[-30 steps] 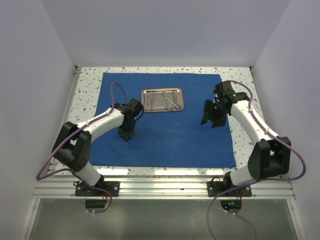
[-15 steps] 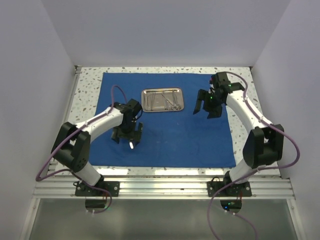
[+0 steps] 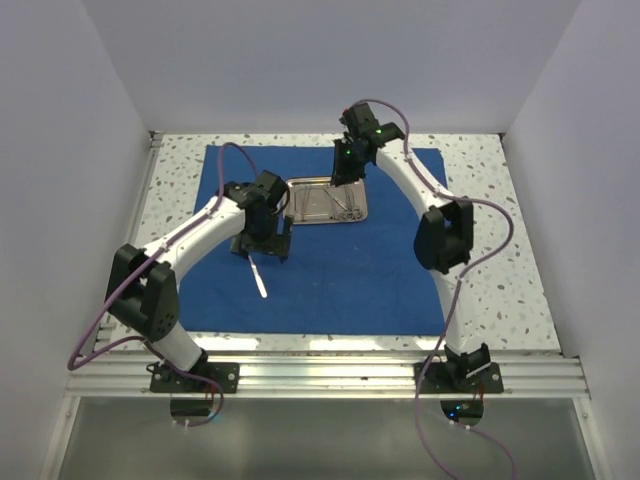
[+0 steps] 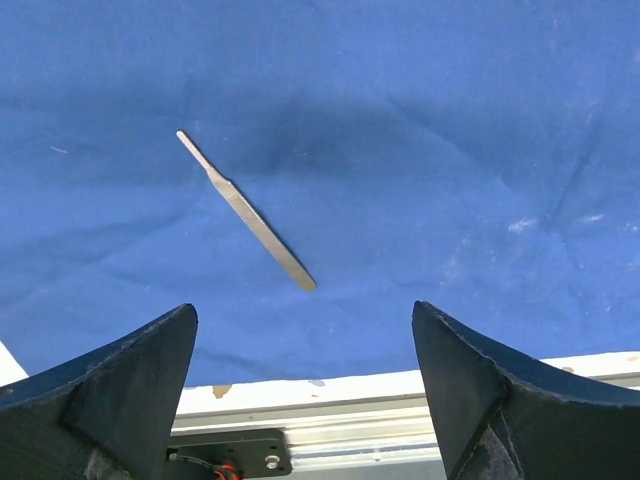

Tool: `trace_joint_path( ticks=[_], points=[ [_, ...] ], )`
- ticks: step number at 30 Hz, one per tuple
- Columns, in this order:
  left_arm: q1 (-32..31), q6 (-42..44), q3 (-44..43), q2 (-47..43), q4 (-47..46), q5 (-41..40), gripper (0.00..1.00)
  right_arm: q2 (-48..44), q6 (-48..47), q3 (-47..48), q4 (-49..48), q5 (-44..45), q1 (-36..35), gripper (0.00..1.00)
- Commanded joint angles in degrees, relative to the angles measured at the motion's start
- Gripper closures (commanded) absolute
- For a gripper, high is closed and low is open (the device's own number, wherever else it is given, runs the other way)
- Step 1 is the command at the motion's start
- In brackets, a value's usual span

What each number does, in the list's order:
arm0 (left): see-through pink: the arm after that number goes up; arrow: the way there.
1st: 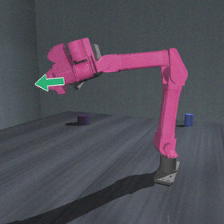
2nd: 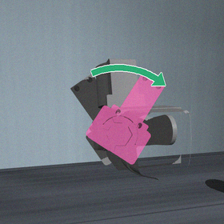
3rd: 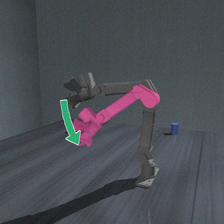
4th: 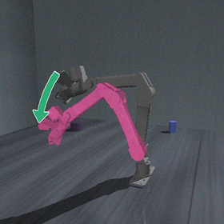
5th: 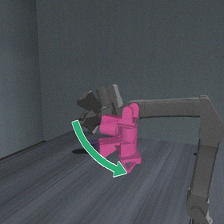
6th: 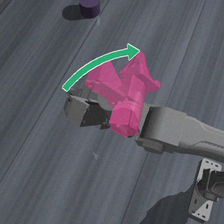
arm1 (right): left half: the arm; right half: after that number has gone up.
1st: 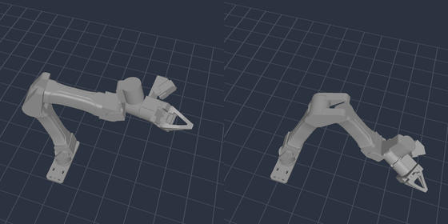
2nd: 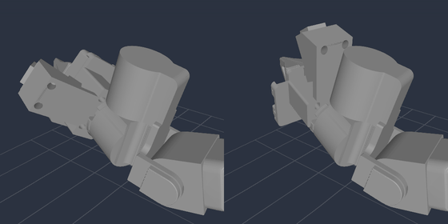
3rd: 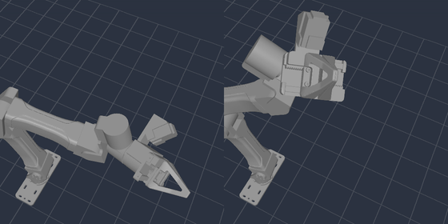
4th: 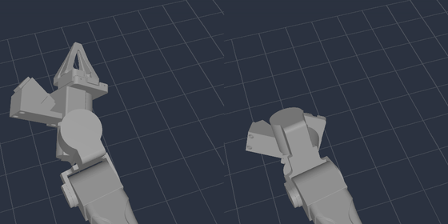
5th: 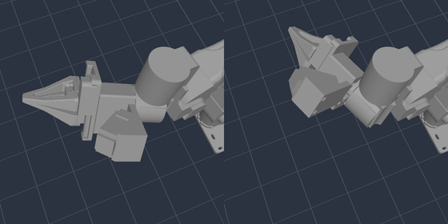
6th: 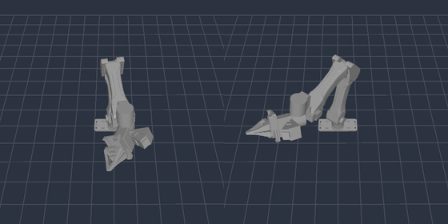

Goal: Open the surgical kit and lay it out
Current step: Pick up the medical item from the container.

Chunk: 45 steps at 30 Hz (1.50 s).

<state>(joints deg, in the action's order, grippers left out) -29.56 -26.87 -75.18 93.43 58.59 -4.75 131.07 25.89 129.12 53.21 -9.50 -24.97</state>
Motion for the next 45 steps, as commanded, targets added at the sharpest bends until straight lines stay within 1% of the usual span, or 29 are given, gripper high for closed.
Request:
trace_joint_path(
  ticks=[1, 3, 6, 8, 9, 12, 19, 27, 34, 39, 43, 45],
  points=[
    [1.17, 1.12, 1.08, -1.84, 1.00, -0.87, 0.09, 8.75, -0.58, 12.07, 5.75, 2.11, 0.27, 0.80],
    [1.78, 1.30, 1.61, -2.28, 0.65, -0.96, 0.09, 11.48, -0.49, 15.27, 6.81, 2.90, 0.10, 0.81],
    [2.84, 1.47, 2.49, -3.16, 0.13, -1.22, 0.09, 11.50, -0.31, 12.66, 5.60, 4.83, 0.01, 0.80],
    [3.54, 1.65, 3.19, -3.60, -0.40, -1.22, 0.10, 10.18, -0.49, 8.27, 3.75, 6.06, 0.10, 0.76],
    [4.33, 1.82, 3.37, -3.78, -0.49, -1.22, 0.10, 10.18, -0.75, 7.38, 3.39, 6.07, 0.10, 0.71],
    [5.56, 2.52, 3.98, -4.13, -1.02, -0.78, 0.10, 11.75, -1.37, 6.85, 4.00, 5.98, -0.08, 0.67],
    [6.18, 3.23, 5.74, -4.66, -2.25, -0.17, 0.11, 12.72, -1.98, 3.42, 2.78, 6.07, -1.31, 0.66],
    [6.53, 4.19, 7.23, -4.83, -3.22, 0.62, 0.11, 13.69, -2.42, 1.84, 3.22, 6.77, -2.80, 0.67],
    [7.15, 4.90, 9.17, -5.01, -4.71, 0.62, 0.11, 10.36, -2.42, -6.50, 2.51, 7.83, -4.56, 0.69],
    [7.85, 5.08, 10.49, -5.36, -5.41, 0.88, 0.12, 8.33, -1.63, -10.28, 2.16, 6.60, -5.09, 0.70],
    [8.03, 5.34, 11.28, -5.36, -5.94, 0.97, 0.11, 8.94, -1.28, -10.38, 1.11, 6.68, -5.09, 0.71],
    [8.20, 5.78, 11.28, -5.27, -5.85, 0.89, 0.12, 10.87, -1.19, -8.46, 1.72, 6.60, -5.09, 0.75]
  ],
)
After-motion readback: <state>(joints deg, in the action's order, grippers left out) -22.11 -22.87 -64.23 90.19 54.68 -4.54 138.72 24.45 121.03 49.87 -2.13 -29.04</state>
